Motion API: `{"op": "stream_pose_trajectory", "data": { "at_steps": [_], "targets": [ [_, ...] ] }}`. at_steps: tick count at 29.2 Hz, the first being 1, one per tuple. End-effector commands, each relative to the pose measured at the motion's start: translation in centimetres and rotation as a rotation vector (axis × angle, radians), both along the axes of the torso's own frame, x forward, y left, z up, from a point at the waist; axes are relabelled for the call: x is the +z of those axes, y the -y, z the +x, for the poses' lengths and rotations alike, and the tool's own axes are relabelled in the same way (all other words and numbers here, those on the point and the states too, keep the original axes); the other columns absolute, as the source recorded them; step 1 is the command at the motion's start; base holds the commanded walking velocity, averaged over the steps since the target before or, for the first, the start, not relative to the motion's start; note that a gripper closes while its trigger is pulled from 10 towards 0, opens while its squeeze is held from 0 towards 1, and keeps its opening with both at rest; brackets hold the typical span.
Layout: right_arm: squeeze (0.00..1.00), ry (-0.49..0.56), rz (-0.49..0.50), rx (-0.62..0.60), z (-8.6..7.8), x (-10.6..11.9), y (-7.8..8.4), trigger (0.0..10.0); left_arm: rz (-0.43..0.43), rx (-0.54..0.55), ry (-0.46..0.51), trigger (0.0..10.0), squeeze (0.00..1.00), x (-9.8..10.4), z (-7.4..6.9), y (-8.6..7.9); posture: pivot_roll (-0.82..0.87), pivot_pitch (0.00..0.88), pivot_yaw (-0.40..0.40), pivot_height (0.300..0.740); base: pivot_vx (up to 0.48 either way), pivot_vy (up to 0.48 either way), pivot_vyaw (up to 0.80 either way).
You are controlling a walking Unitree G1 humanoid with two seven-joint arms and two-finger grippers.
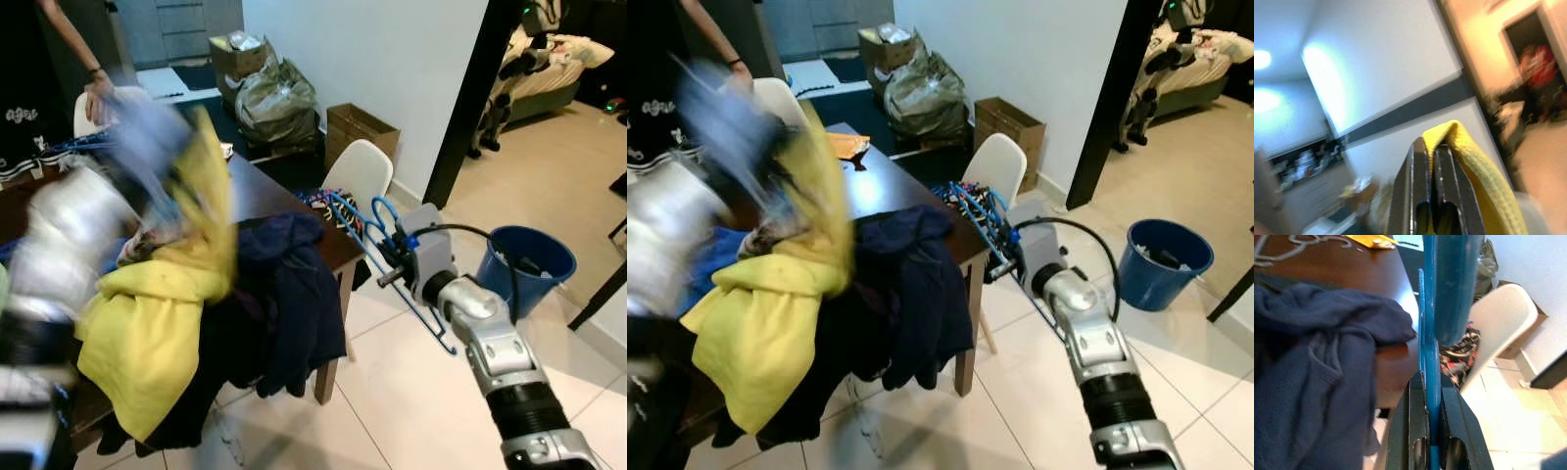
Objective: Hang hanger
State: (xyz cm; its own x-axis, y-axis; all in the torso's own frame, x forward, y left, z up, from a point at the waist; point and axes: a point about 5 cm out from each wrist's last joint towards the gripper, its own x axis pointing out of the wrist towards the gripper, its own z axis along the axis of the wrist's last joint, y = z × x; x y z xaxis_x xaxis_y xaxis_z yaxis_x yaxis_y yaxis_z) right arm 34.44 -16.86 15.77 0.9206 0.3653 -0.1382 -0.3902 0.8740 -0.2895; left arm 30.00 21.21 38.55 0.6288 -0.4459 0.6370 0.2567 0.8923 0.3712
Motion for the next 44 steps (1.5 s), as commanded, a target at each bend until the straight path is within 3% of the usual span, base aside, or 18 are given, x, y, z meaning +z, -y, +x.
{"op": "stream_pose_trajectory", "data": {
  "at_steps": [1,2,5,8,13,27,29,30,31,32,33,40,44],
  "targets": [
    [0.00,0.017,0.013,0.024,0.3,0.3,-1.0,10.0,-0.030,-0.107,-0.077,0.0,0.00,-0.4,0.0,0.3,-0.02,0.000,0.001,0.740,0.000,0.000,0.00],
    [0.00,0.017,0.013,0.024,0.3,0.3,-1.0,10.0,-0.030,-0.107,-0.077,0.0,0.00,-0.4,0.0,0.3,-0.02,0.000,0.001,0.740,0.000,0.000,0.00],
    [0.00,0.015,0.023,0.035,0.3,0.1,-1.6,10.0,0.009,-0.291,-0.111,0.0,0.00,-0.1,-1.4,1.2,-0.01,0.000,0.002,0.740,0.000,0.000,0.00],
    [0.00,0.015,0.025,0.037,0.3,0.0,-1.7,10.0,0.020,-0.326,-0.122,0.0,0.00,-0.1,-1.6,1.4,-0.01,0.000,0.005,0.740,0.000,0.000,0.00],
    [0.00,0.022,0.045,0.034,0.5,0.1,-1.8,10.0,-0.062,-0.499,-0.173,0.0,0.00,1.7,-2.9,1.4,0.00,0.000,0.010,0.740,0.000,0.000,0.00],
    [0.00,0.059,0.115,0.003,0.8,1.0,-1.3,10.0,-0.094,-0.565,-0.269,0.0,0.00,0.4,-3.3,2.1,0.00,0.000,0.012,0.740,0.000,0.000,0.00],
    [0.00,0.066,0.129,-0.001,0.8,1.2,-1.3,10.0,-0.119,-0.498,-0.340,0.0,0.00,-1.5,-2.3,2.4,0.00,0.000,0.017,0.740,0.000,0.000,0.00],
    [0.00,0.068,0.131,-0.002,0.8,1.2,-1.3,10.0,-0.132,-0.453,-0.375,3.7,0.00,-2.4,-1.8,2.6,0.00,0.000,0.017,0.740,0.000,0.000,0.00],
    [0.00,0.070,0.138,-0.008,0.8,1.2,-1.3,10.0,-0.123,-0.399,-0.412,10.0,0.00,-4.2,-1.3,3.2,0.00,0.000,0.019,0.740,0.000,0.000,0.00],
    [0.00,0.070,0.138,-0.008,0.8,1.2,-1.3,10.0,-0.123,-0.399,-0.412,10.0,0.00,-4.2,-1.3,3.2,0.00,0.000,0.019,0.740,0.000,0.000,0.00],
    [0.00,0.075,0.152,-0.014,0.8,1.3,-1.4,10.0,-0.185,-0.392,-0.477,10.0,0.00,-6.8,-0.9,4.3,-0.01,0.000,0.019,0.740,0.000,0.000,0.00],
    [0.00,0.091,0.218,-0.024,0.9,1.9,-1.4,10.0,-0.348,-0.429,-0.585,10.0,0.00,-10.5,-1.1,6.9,-0.02,0.000,0.017,0.740,0.000,0.000,0.00],
    [0.00,0.082,0.259,-0.024,1.1,2.1,-1.3,10.0,-0.356,-0.423,-0.658,10.0,0.00,-12.8,-1.6,8.3,-0.01,0.000,0.008,0.740,0.000,0.000,0.00]
  ]
}}
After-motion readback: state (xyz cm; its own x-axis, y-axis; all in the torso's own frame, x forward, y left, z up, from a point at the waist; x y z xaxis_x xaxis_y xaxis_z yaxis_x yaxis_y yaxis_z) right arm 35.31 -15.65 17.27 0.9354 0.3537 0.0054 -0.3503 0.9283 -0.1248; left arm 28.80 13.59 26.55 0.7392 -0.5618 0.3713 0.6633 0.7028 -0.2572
